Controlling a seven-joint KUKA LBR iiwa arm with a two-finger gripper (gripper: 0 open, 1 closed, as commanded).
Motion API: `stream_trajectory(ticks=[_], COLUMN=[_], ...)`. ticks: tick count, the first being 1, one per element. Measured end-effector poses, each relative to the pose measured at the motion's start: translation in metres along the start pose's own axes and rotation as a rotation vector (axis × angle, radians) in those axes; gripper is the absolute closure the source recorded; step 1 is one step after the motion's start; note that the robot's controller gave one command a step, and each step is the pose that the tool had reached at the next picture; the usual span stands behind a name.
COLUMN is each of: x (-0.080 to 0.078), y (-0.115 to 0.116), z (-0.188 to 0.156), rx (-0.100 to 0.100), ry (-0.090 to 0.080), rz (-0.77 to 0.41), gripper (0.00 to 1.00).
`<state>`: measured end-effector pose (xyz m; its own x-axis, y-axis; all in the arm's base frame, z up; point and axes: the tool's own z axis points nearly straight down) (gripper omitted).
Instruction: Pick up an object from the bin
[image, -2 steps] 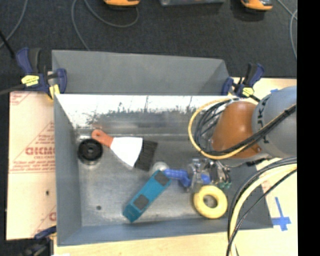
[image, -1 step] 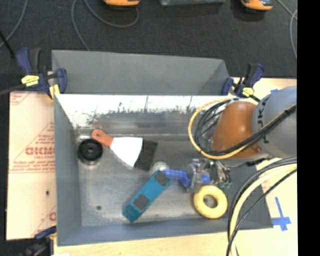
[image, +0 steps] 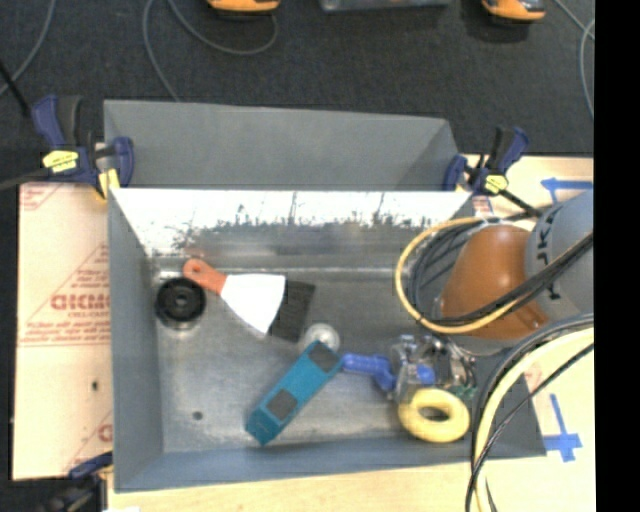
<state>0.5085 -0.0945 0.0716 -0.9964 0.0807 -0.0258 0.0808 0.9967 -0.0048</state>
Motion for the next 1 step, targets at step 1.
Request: stream_trajectory(ticks=[1], x=[0.0], y=[0.0], z=[0.0], rx=[0.0], ry=[0.0], rz=[0.0], gripper=[1.0])
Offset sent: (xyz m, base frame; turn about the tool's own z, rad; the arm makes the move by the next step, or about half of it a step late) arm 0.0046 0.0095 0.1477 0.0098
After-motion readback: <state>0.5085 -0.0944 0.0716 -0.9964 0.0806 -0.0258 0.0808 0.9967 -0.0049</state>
